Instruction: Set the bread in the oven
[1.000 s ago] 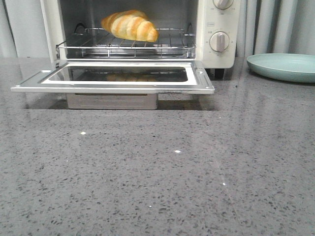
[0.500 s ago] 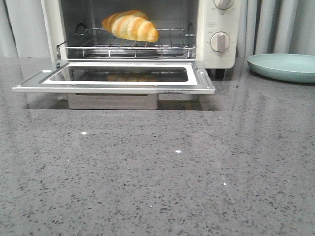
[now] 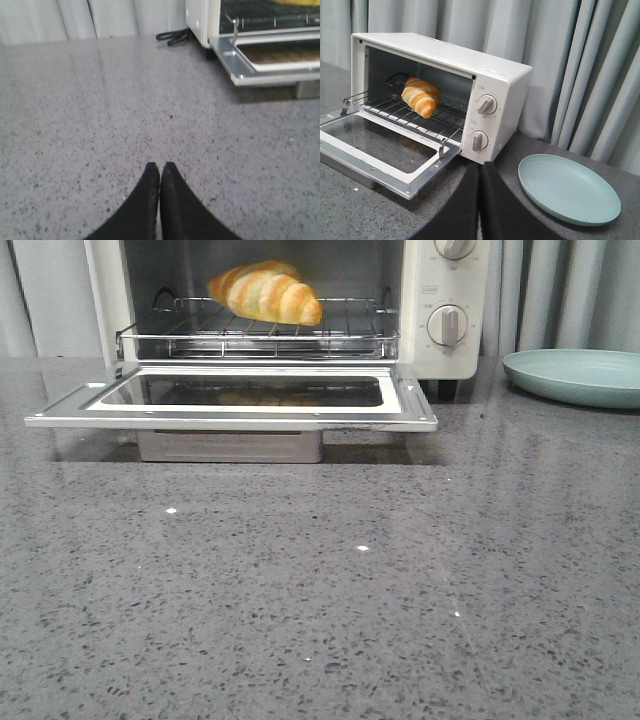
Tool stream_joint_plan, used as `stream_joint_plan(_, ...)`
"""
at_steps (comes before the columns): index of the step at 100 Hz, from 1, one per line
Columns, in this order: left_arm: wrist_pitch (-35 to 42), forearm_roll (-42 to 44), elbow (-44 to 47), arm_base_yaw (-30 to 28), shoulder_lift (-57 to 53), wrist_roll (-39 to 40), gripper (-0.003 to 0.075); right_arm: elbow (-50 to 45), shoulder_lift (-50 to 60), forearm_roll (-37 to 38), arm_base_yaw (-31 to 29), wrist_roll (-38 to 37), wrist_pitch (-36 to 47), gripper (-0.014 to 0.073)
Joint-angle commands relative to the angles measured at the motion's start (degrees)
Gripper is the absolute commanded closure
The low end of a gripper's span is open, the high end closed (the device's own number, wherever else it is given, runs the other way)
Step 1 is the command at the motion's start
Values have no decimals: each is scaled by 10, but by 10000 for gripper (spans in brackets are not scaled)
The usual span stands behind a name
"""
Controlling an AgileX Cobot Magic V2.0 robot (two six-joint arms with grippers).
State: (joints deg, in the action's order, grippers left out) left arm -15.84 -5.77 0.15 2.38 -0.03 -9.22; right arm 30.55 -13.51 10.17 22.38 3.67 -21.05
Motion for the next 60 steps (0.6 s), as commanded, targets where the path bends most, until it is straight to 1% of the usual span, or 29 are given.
stream_joint_plan(1,5,7,12,-1,-19,6,741,12,-6,10,-4,-2,50,649)
stream_joint_plan(60,9,7,12,-3,-16,6,741,11,-4,12,-4,-2,50,649)
